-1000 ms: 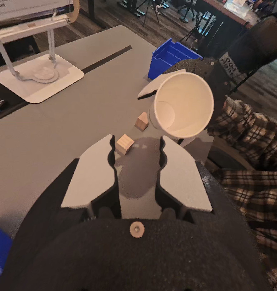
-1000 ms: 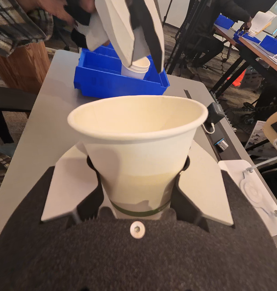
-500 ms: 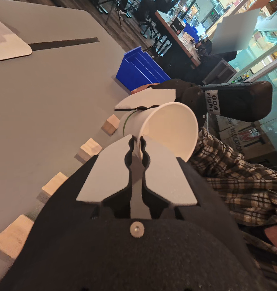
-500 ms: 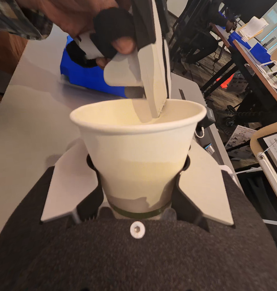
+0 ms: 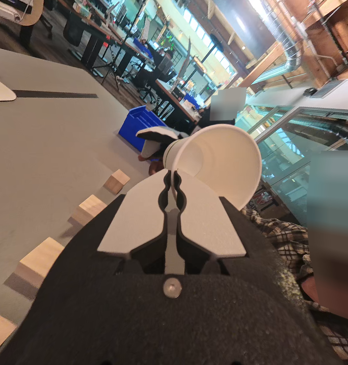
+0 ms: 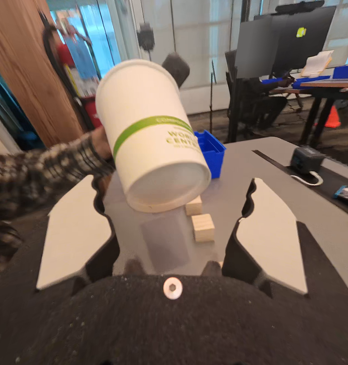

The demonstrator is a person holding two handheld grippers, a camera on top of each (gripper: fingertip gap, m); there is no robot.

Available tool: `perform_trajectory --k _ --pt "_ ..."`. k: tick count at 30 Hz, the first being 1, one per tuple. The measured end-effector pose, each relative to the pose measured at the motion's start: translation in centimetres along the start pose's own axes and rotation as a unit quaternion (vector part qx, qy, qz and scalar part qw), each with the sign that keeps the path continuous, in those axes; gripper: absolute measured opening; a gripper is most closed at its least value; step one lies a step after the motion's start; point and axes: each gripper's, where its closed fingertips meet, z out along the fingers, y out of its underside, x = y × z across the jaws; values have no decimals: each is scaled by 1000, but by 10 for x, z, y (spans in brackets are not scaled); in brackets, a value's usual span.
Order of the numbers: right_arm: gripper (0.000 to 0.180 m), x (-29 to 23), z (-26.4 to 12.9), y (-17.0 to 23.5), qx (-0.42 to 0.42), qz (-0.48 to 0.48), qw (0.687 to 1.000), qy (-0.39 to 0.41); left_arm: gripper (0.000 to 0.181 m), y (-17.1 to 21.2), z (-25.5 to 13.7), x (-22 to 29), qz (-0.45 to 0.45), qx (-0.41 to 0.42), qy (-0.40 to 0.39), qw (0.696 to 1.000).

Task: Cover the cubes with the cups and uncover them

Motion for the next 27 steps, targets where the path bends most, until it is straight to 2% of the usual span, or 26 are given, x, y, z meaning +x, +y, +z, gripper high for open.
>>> perform_trajectory --k 6,10,12,15,17,22,27 --pt "121 -14 -4 -16 93 111 986 -82 2 6 8 3 1 28 29 999" --pt "100 -25 1 -22 98 159 973 -134 2 11 15 3 6 41 41 998" --pt "97 -26 0 -28 99 175 969 -141 2 11 14 5 12 53 48 997" --pt "96 -29 2 -30 70 163 974 -139 4 11 12 6 27 61 38 997" --pt "96 -30 3 -36 56 153 977 -139 20 7 7 6 28 77 28 996" --pt "95 -22 13 -41 -11 103 989 -104 29 2 -14 4 40 105 -12 994" --pt "95 -9 34 -39 -90 47 992 -75 35 -11 -71 -2 39 184 -92 978"
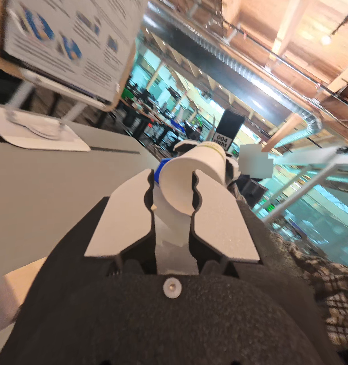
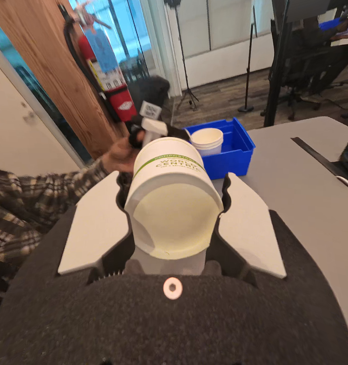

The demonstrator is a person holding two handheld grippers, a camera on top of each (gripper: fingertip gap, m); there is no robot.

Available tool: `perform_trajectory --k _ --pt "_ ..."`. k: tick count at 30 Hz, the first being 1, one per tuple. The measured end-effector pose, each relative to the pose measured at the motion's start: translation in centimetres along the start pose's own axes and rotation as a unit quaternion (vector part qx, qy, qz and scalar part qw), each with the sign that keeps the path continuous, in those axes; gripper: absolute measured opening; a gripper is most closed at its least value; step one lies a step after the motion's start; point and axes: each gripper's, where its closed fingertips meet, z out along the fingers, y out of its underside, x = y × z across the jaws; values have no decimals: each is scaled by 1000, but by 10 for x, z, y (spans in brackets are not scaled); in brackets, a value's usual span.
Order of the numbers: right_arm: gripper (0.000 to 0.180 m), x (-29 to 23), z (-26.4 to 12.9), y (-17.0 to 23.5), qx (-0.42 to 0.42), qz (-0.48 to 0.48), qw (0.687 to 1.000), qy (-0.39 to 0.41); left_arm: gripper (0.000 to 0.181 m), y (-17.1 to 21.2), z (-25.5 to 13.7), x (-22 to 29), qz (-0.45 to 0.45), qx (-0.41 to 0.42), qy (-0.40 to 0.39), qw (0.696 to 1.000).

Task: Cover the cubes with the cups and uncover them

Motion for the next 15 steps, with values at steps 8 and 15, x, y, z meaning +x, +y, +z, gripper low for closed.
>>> perform_trajectory --k 8,15 --pt "95 39 60 13 -226 -117 965 68 35 -57 -112 66 184 105 -103 972" --pt "95 65 117 52 -381 -161 905 99 30 -65 -178 92 288 168 -203 921"
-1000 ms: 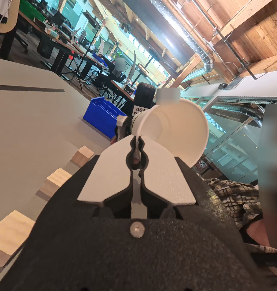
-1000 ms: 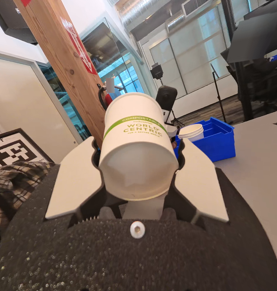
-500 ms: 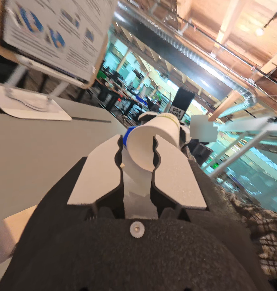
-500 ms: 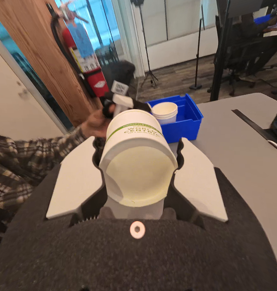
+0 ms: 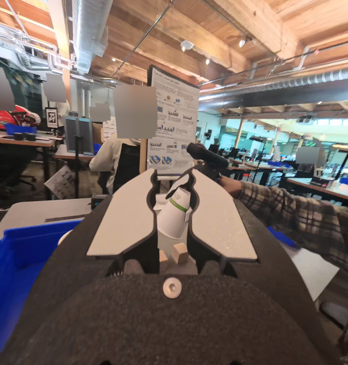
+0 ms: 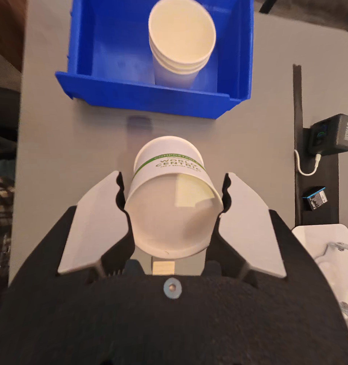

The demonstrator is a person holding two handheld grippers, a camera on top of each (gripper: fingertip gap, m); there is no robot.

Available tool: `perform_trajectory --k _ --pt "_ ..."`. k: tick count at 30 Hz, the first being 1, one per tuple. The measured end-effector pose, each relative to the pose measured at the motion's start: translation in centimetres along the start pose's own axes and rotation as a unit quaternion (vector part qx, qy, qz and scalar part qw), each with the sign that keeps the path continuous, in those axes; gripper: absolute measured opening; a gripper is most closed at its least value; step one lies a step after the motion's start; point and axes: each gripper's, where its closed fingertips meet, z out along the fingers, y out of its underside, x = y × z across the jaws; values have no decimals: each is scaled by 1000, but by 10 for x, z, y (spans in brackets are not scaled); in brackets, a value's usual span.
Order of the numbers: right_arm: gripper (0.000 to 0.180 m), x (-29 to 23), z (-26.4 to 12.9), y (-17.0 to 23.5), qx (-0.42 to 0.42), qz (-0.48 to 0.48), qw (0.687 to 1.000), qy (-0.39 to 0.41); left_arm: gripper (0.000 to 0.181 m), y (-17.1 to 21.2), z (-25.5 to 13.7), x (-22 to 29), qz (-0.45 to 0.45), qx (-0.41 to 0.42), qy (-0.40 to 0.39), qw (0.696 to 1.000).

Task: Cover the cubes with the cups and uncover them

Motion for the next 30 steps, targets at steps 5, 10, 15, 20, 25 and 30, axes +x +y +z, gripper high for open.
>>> perform_trajectory --k 5,10,15,20,25,30 --pt "95 -3 42 8 -74 -3 997 -10 30 36 2 -4 17 -69 5 997" --pt "95 -9 68 13 -113 -8 993 -27 29 34 4 1 23 -76 26 997" --pt "95 -13 86 21 -146 -17 988 -37 29 30 2 0 26 -69 24 997" --pt "96 -17 104 29 -169 -26 984 -46 29 29 1 1 35 -69 21 997" --pt "96 -19 117 36 -189 -36 980 -51 29 32 2 2 34 -73 25 996" --pt "96 -19 122 36 -185 -35 980 -57 29 33 3 2 36 -76 25 996"
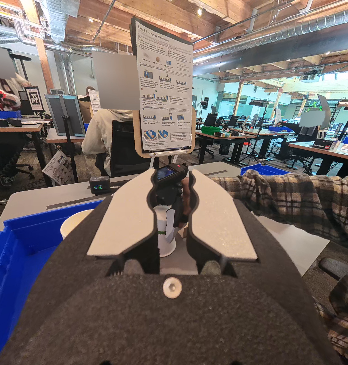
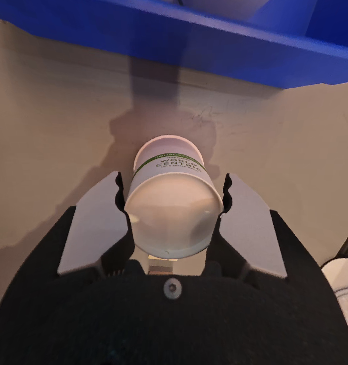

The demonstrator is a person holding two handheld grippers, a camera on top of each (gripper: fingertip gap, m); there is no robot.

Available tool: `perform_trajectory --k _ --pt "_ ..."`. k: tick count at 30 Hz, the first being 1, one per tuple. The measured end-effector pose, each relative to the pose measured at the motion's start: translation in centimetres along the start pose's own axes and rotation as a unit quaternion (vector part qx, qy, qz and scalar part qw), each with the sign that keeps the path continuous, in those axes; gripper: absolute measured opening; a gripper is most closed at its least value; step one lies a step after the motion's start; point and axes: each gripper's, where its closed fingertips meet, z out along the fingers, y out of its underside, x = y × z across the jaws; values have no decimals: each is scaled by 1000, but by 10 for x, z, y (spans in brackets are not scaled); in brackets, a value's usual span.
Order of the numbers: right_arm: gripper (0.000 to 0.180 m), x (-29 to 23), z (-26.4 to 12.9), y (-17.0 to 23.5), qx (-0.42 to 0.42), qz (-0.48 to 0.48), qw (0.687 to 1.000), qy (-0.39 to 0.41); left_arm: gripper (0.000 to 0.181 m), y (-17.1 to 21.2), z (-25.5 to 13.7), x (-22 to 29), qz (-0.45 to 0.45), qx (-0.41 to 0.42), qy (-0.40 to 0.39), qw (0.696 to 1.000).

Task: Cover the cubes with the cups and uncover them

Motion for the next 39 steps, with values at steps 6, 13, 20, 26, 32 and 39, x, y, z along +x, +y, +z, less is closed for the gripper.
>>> perform_trajectory --k 6,13,20,26,32,39 --pt "116 2 -1 -7 17 -10 1000 10 30 4 3 -1 4 -8 -6 1000" --pt "145 -4 -58 -21 124 -7 992 32 36 11 3 -18 13 -27 -43 999" --pt "145 -49 -159 24 307 28 950 48 37 39 8 -44 35 -108 -77 991" --pt "127 -128 -190 117 445 89 890 38 33 77 31 -76 88 -260 -60 960" --pt "124 -189 -171 187 496 152 854 43 23 124 51 -97 181 -487 24 854" --pt "121 -222 -165 220 528 181 828 48 21 141 57 -111 198 -599 94 770"
